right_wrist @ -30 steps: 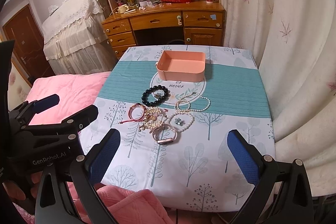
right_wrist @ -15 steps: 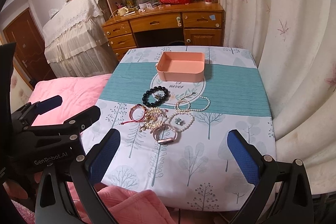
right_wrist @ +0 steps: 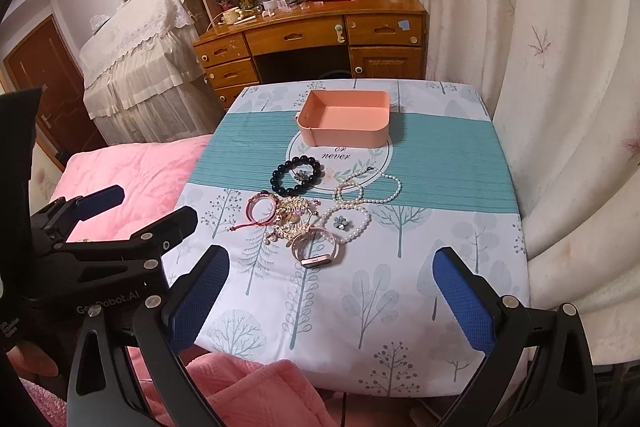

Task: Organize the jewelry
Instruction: 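Grasp the red-string bangle with the left tool while the right tool grasps the pink watch band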

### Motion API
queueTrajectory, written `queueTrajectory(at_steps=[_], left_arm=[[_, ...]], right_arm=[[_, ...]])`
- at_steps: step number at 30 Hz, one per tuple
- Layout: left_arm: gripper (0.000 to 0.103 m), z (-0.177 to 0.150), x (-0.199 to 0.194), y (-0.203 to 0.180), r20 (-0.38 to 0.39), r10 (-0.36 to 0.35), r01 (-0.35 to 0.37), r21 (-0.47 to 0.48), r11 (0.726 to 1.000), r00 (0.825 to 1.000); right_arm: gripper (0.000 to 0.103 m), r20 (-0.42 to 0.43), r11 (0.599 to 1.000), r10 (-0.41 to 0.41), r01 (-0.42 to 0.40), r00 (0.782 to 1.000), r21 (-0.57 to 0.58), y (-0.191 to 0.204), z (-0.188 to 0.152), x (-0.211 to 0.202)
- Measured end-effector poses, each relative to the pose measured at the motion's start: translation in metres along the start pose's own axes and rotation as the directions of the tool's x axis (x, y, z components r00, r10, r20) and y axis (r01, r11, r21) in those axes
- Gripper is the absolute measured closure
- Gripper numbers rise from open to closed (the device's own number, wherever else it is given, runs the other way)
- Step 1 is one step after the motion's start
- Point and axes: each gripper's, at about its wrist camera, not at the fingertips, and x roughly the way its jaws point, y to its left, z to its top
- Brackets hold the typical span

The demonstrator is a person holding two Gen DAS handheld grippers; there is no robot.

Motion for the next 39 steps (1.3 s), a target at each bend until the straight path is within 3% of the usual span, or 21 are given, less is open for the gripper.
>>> queueTrajectory(at_steps=[11, 18, 22, 24, 27, 30, 35, 39], left_arm=[[0.003, -0.001, -0.004, 0.006, 0.031, 0.013, -0.015, 0.051, 0.999, 0.999], [0.003, -0.014, 0.001, 0.022, 0.052, 0.059, -0.064, 0.104, 0.993, 0.997], [0.003, -0.031, 0.029, 0.034, -0.022, -0.018, 0.021, 0.13, 0.991, 1.0], [0.003, -0.041, 0.055, 0.039, -0.092, -0.042, 0.057, 0.163, 0.985, 0.995], [0.003, -0.05, 0.087, 0.046, -0.125, -0.065, 0.089, 0.194, 0.977, 0.99], [0.003, -0.051, 0.116, 0.053, -0.123, -0.05, 0.073, 0.19, 0.979, 0.991], [0.003, -0.039, 0.161, 0.065, -0.099, -0.091, 0.107, 0.168, 0.98, 0.991], [0.003, -0.026, 0.211, 0.07, -0.094, -0.119, 0.129, 0.113, 0.985, 0.988]], right_arm=[[0.0, 0.013, 0.999, -0.001, 0.001, 1.0, 0.039, 0.003, 0.001, 0.008], [0.0, 0.119, 0.998, -0.044, 0.037, 0.992, 0.059, 0.017, -0.007, 0.013], [0.0, 0.11, 0.991, -0.12, 0.113, 0.987, 0.07, 0.031, -0.019, 0.033], [0.0, 0.08, 0.987, -0.158, 0.155, 0.984, 0.041, 0.041, -0.03, 0.052], [0.0, 0.05, 0.975, -0.219, 0.221, 0.974, -0.032, 0.057, -0.047, 0.083], [0.0, 0.048, 0.955, -0.255, 0.259, 0.966, -0.146, 0.076, -0.068, 0.114], [0.0, 0.051, 0.912, -0.268, 0.27, 0.962, -0.31, 0.102, -0.097, 0.174], [0.0, 0.08, 0.847, -0.355, 0.357, 0.931, -0.393, 0.114, -0.107, 0.225]])
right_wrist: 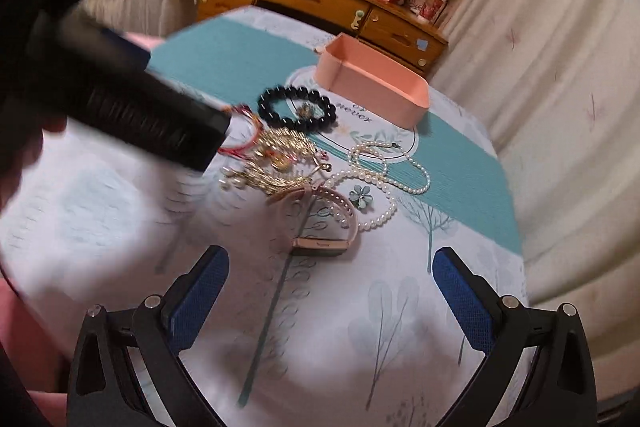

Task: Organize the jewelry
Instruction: 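Grasp the red-string bangle with the left tool while the right tool grasps the pink watch band, then carry both items into the pink tray and open both tools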

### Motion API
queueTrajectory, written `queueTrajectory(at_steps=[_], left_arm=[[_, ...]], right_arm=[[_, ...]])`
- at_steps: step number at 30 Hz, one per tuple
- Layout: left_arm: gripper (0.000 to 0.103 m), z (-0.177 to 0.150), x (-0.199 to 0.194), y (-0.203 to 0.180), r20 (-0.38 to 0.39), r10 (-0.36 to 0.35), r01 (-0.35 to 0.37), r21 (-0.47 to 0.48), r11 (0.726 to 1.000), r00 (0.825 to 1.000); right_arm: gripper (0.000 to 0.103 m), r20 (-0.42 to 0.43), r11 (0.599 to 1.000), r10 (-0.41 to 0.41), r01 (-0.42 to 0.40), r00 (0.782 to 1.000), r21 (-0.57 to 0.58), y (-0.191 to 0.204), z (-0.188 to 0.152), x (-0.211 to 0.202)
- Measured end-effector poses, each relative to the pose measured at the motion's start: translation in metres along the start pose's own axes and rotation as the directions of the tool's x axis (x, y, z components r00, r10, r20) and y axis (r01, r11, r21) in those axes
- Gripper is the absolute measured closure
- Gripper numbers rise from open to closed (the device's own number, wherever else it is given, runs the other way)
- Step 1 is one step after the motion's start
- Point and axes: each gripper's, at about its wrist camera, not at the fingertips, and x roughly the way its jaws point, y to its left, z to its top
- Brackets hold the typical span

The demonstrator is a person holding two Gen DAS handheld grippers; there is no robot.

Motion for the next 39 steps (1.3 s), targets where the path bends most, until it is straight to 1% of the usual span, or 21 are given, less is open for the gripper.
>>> queueTrajectory(at_steps=[2, 5, 7, 10, 12, 14, 16, 18, 19, 20, 21, 22, 27, 31, 34, 37, 39], left_arm=[[0.004, 0.007, 0.021, 0.007, -0.005, -0.008, 0.008, -0.041, 0.999, 1.0], [0.006, 0.011, 0.044, 0.011, -0.04, -0.019, 0.016, -0.084, 0.996, 0.999], [0.008, 0.013, 0.061, 0.013, -0.076, -0.017, 0.01, -0.089, 0.996, 0.997], [0.009, 0.011, 0.072, 0.012, -0.084, -0.02, 0.013, -0.086, 0.996, 0.996], [0.009, 0.011, 0.077, 0.008, -0.086, -0.012, 0.005, -0.076, 0.997, 0.996], [0.009, 0.013, 0.08, 0.0, -0.09, -0.005, 0.001, -0.039, 0.999, 0.996], [0.012, 0.017, 0.082, -0.003, -0.086, -0.007, 0.004, -0.024, 1.0, 0.996], [0.023, 0.022, 0.086, -0.004, -0.073, -0.014, 0.012, -0.023, 1.0, 0.997], [0.026, 0.024, 0.087, -0.004, -0.064, -0.015, 0.014, -0.021, 1.0, 0.998], [0.033, 0.026, 0.086, -0.005, -0.059, -0.019, 0.017, -0.018, 1.0, 0.998], [0.04, 0.028, 0.087, -0.005, -0.048, -0.021, 0.021, -0.013, 1.0, 0.999], [0.042, 0.029, 0.088, -0.005, -0.039, -0.023, 0.023, -0.009, 1.0, 0.999], [0.043, 0.03, 0.087, -0.008, -0.046, -0.028, 0.027, -0.012, 1.0, 0.999], [0.043, 0.032, 0.072, -0.005, -0.053, -0.03, 0.029, -0.031, 0.999, 0.998], [0.043, 0.041, 0.057, -0.008, -0.047, -0.029, 0.028, -0.027, 0.999, 0.998], [0.042, 0.06, 0.041, -0.011, -0.027, -0.026, 0.026, -0.005, 1.0, 0.999], [0.042, 0.077, 0.032, -0.015, -0.016, 0.014, -0.014, 0.014, 1.0, 1.0]], right_arm=[[0.0, -0.007, 1.0, -0.004, 0.004, 1.0, -0.017, 0.008, 0.001, 0.021], [0.0, -0.004, 1.0, 0.023, -0.023, 1.0, -0.015, 0.01, 0.001, 0.044], [0.0, -0.012, 0.999, 0.047, -0.047, 0.999, -0.006, 0.007, 0.002, 0.056], [0.001, -0.046, 0.996, 0.078, -0.077, 0.996, 0.037, -0.003, 0.001, 0.071], [0.005, -0.045, 0.988, 0.131, -0.127, 0.99, 0.088, -0.015, -0.001, 0.076], [0.026, -0.047, 0.976, 0.186, -0.179, 0.981, 0.128, -0.024, -0.002, 0.079], [0.029, -0.062, 0.963, 0.233, -0.221, 0.971, 0.153, -0.031, 0.0, 0.087], [0.039, -0.072, 0.957, 0.252, -0.238, 0.965, 0.165, -0.036, 0.004, 0.092], [0.042, -0.078, 0.955, 0.257, -0.241, 0.963, 0.173, -0.039, 0.004, 0.094], [0.044, -0.085, 0.949, 0.27, -0.251, 0.959, 0.189, -0.042, 0.005, 0.096], [0.044, -0.091, 0.943, 0.287, -0.264, 0.954, 0.205, -0.045, 0.005, 0.095], [0.045, -0.094, 0.937, 0.301, -0.276, 0.949, 0.216, -0.048, 0.005, 0.096], [0.047, -0.117, 0.902, 0.391, -0.355, 0.913, 0.245, -0.063, 0.007, 0.095], [0.047, -0.11, 0.879, 0.435, -0.395, 0.894, 0.268, -0.08, 0.014, 0.089], [0.047, -0.089, 0.872, 0.448, -0.413, 0.89, 0.263, -0.094, 0.026, 0.084], [0.047, -0.051, 0.866, 0.454, -0.427, 0.889, 0.261, -0.11, 0.046, 0.082], [0.047, -0.025, 0.86, 0.454, -0.431, 0.891, 0.272, -0.121, 0.06, 0.082]])
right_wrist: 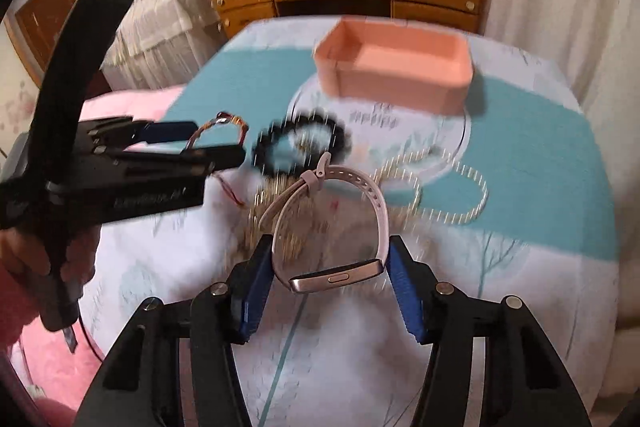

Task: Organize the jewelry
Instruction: 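Carry both items into the pink tray and open both tools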

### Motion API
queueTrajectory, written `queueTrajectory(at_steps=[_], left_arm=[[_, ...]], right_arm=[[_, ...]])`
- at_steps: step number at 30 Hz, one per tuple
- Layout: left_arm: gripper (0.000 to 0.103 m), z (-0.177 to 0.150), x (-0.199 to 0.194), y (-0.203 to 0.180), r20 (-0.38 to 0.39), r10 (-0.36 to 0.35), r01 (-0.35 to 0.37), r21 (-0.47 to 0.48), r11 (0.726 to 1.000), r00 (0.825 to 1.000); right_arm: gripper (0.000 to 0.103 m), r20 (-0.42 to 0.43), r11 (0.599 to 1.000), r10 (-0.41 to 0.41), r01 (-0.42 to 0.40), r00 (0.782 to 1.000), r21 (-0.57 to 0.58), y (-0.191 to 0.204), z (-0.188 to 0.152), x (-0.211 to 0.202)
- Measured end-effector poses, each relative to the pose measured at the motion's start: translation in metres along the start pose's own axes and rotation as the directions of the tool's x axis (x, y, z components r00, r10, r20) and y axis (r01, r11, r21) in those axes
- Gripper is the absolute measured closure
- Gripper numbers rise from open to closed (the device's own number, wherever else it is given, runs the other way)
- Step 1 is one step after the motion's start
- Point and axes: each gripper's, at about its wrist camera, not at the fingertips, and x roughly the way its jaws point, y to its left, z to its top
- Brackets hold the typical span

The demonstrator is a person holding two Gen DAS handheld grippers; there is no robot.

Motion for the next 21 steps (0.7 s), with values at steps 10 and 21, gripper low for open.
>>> queueTrajectory(at_steps=[10, 21], left_arm=[[0.042, 0.089, -0.027, -0.002, 0.155, 0.0, 0.004, -0.025, 1.0, 0.988], [0.042, 0.165, 0.002, -0.012, 0.248, -0.053, 0.066, -0.041, 0.997, 0.967]], right_arm=[[0.046, 0.206, 1.0, -0.02, 0.024, 0.978, -0.019, -0.04, 0.09, -0.014], [0.045, 0.295, 0.999, -0.039, 0.044, 0.955, -0.011, -0.092, 0.161, 0.01]])
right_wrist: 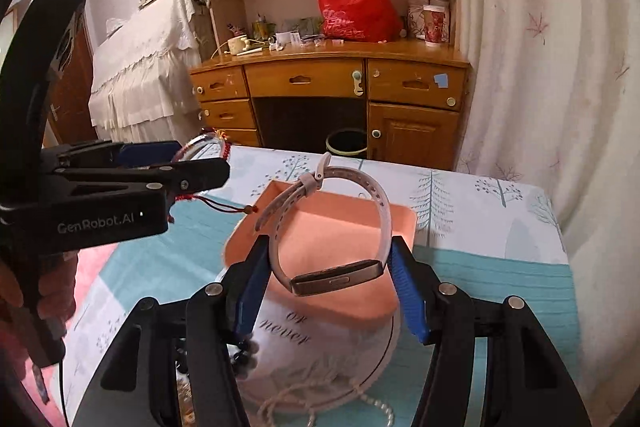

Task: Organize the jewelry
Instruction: 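Carry both items into the pink tray and open both tools, then lower the left tool onto the gold leaf brooch and close it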

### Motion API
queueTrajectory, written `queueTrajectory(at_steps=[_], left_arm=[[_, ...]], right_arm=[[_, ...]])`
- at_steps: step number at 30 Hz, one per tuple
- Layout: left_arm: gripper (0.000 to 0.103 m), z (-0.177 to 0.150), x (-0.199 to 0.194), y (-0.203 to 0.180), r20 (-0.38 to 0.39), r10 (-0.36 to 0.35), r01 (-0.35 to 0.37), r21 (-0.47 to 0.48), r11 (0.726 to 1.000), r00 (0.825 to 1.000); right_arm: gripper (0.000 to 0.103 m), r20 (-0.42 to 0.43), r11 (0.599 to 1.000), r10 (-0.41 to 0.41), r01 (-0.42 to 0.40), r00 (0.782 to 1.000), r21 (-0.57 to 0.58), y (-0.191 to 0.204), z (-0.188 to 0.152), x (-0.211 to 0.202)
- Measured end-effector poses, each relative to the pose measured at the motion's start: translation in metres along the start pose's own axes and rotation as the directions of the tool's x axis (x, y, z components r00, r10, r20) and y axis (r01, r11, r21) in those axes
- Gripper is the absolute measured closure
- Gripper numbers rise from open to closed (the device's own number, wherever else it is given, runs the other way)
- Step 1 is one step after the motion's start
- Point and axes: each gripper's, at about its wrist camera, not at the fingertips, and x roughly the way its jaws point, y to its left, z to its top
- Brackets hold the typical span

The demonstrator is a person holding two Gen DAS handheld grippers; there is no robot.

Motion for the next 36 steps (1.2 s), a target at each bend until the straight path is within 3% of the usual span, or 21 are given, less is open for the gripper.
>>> queueTrajectory(at_steps=[1, 4, 6, 12, 18, 26, 36], left_arm=[[0.042, 0.001, 0.007, -0.001, -0.008, -0.015, 0.015, -0.01, 1.0, 1.0], [0.039, -0.001, 0.028, -0.003, -0.054, -0.002, -0.001, -0.042, 0.999, 0.999], [0.032, -0.004, 0.038, -0.002, -0.097, 0.014, -0.019, -0.053, 0.998, 0.995], [0.025, -0.02, 0.04, 0.005, -0.108, 0.051, -0.056, -0.045, 0.997, 0.993], [0.024, -0.045, 0.025, 0.013, -0.111, 0.048, -0.057, -0.085, 0.995, 0.993], [0.024, -0.103, -0.005, 0.027, -0.111, 0.031, -0.053, -0.203, 0.978, 0.993], [0.024, -0.193, -0.024, 0.03, -0.284, -0.018, -0.077, -0.32, 0.944, 0.959]], right_arm=[[0.042, 0.0, 1.0, 0.002, -0.002, 1.0, 0.007, -0.004, 0.001, 0.005], [0.011, -0.033, 0.998, 0.029, -0.027, 0.999, 0.061, -0.02, -0.001, 0.032], [0.011, -0.07, 0.996, 0.038, -0.032, 0.997, 0.08, -0.027, -0.006, 0.054], [0.01, -0.077, 0.999, -0.001, 0.005, 0.997, 0.048, -0.036, -0.018, 0.064], [0.008, -0.09, 0.999, -0.01, 0.014, 0.996, 0.051, -0.027, -0.037, 0.05], [0.006, -0.127, 0.992, -0.007, 0.022, 0.992, 0.121, -0.019, -0.085, 0.021], [0.005, -0.268, 0.967, 0.002, 0.067, 0.963, 0.247, -0.009, -0.163, -0.011]])
